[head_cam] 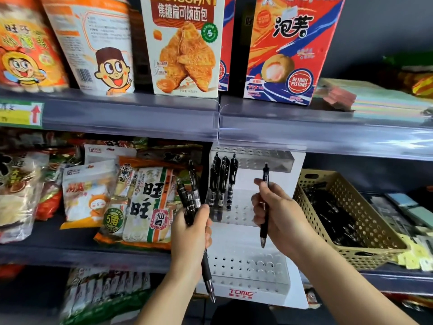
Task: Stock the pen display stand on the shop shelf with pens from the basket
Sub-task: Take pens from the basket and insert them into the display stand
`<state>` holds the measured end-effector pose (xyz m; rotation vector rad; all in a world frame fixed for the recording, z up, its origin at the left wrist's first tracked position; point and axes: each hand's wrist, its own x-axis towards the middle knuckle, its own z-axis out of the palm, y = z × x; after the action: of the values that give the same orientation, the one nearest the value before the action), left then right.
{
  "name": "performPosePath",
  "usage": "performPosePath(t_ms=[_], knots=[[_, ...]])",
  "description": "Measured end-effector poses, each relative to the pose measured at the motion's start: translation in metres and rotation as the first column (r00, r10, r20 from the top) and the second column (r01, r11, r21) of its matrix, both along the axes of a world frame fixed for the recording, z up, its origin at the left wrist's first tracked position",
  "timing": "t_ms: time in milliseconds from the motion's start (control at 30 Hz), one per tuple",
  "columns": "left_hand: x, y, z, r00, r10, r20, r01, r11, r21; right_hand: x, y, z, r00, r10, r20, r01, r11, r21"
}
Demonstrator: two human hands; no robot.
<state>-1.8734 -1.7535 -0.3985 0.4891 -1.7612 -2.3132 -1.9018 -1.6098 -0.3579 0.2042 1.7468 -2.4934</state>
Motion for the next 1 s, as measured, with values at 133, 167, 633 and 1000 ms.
performPosePath(t_ms=[133,167,633,1000], knots=[[-0.012,-0.008,-0.009,0.999,0.039,0.022,-0.038,0.999,-0.030,-0.007,-0.002,0.007,0.995,-0.096,-0.033,0.097,0.995,0.020],[-0.015,-0.010,-0.011,0.998,0.046,0.034,-0.043,0.997,-0.059,-0.009,-0.002,0.009,0.994,-0.102,-0.045,0.102,0.995,0.014],[-0.037,-0.011,-0.024,0.994,0.037,0.100,-0.024,0.991,-0.130,-0.040,-0.013,0.019,0.901,-0.220,-0.373,0.343,0.888,0.306],[-0.034,-0.010,-0.025,0.996,0.031,0.089,-0.018,0.989,-0.147,-0.044,-0.018,0.011,0.870,-0.104,-0.483,0.365,0.794,0.487]])
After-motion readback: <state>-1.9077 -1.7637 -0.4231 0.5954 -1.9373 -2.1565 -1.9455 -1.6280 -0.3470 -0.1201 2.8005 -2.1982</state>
